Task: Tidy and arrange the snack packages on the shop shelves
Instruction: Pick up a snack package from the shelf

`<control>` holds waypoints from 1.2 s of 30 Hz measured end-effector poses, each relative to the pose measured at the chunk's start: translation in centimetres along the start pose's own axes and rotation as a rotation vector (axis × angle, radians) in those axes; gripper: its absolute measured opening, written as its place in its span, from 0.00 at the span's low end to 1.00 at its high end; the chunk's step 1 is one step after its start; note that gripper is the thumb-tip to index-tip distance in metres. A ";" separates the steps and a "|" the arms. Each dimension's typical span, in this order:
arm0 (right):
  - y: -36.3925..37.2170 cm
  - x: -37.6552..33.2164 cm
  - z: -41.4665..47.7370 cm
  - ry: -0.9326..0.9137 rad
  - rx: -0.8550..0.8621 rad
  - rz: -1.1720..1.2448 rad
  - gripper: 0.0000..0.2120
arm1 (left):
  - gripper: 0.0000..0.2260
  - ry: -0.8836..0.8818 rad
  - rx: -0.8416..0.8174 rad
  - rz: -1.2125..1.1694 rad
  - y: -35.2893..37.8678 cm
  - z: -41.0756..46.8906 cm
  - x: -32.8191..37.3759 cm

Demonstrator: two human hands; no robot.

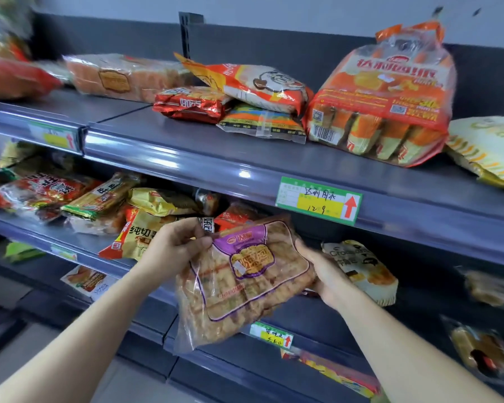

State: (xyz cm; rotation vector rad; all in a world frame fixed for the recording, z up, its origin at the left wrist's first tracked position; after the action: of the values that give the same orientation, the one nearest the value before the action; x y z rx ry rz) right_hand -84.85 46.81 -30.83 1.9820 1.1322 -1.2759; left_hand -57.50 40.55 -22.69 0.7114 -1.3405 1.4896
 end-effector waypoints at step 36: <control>27.4 -14.1 -19.8 -0.221 -0.458 0.258 0.39 | 0.15 0.083 0.860 0.434 -34.3 -8.5 7.1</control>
State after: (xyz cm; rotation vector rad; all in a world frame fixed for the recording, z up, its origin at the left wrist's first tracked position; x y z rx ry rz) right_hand -54.92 42.89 -10.03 1.5469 0.9253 -0.9689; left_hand -27.09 47.90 -4.87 0.8944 -0.7706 2.4629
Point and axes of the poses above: each hand's wrist, its own z-axis towards the middle knuckle, its own y-axis out of the palm, x = y × z, the point moved 4 cm from there along z, towards the middle knuckle, and after that the axes turned 11 degrees about x, right-handed, at the moved point
